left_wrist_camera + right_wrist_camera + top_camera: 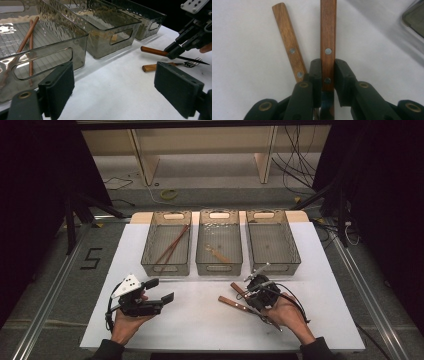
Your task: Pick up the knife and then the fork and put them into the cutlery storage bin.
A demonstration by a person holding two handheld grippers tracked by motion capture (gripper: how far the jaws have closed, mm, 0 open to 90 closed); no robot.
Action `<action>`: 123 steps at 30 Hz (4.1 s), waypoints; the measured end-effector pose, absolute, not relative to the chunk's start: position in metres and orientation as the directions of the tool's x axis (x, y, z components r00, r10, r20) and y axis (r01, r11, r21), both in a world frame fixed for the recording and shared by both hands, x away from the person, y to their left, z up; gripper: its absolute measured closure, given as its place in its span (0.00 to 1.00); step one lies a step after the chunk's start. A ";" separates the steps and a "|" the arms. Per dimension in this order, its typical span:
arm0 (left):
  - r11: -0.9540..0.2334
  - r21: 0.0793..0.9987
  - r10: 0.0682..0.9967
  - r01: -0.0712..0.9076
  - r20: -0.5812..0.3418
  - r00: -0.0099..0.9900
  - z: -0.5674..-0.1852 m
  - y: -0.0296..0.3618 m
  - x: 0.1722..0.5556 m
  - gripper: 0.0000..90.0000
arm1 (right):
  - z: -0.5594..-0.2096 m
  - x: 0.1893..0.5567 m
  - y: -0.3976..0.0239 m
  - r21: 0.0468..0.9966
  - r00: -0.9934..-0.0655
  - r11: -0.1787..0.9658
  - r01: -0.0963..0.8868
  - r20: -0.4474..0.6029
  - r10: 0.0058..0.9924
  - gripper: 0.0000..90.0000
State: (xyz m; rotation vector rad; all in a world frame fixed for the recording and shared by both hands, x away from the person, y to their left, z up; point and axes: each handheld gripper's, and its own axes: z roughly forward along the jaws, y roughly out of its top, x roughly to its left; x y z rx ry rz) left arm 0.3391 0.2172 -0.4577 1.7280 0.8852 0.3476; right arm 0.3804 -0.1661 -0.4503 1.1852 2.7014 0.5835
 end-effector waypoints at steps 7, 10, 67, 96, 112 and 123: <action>-0.110 0.917 0.710 0.384 -0.198 0.676 -0.458 0.217 0.339 0.18 | -0.440 0.381 -0.172 0.438 -0.681 0.594 0.675 0.061 0.730 0.86; -0.110 0.916 0.711 0.385 -0.198 0.675 -0.458 0.217 0.339 0.18 | -0.434 0.382 -0.175 0.461 -0.676 0.576 0.675 0.072 0.734 0.86; -0.098 0.919 0.710 0.383 -0.205 0.673 -0.458 0.219 0.340 0.18 | -0.333 0.503 -0.224 0.675 -0.515 0.279 0.683 0.174 0.839 0.86; -0.093 0.919 0.708 0.383 -0.210 0.674 -0.458 0.219 0.341 0.18 | -0.338 0.551 -0.240 0.669 -0.405 0.193 0.717 0.175 0.898 0.86; -0.092 0.920 0.707 0.382 -0.210 0.676 -0.458 0.219 0.341 0.18 | -0.352 0.561 -0.233 0.656 -0.381 0.199 0.728 0.146 0.913 0.86; -0.091 0.920 0.706 0.380 -0.209 0.676 -0.457 0.219 0.341 0.18 | -0.361 0.564 -0.231 0.653 -0.376 0.206 0.729 0.130 0.918 0.86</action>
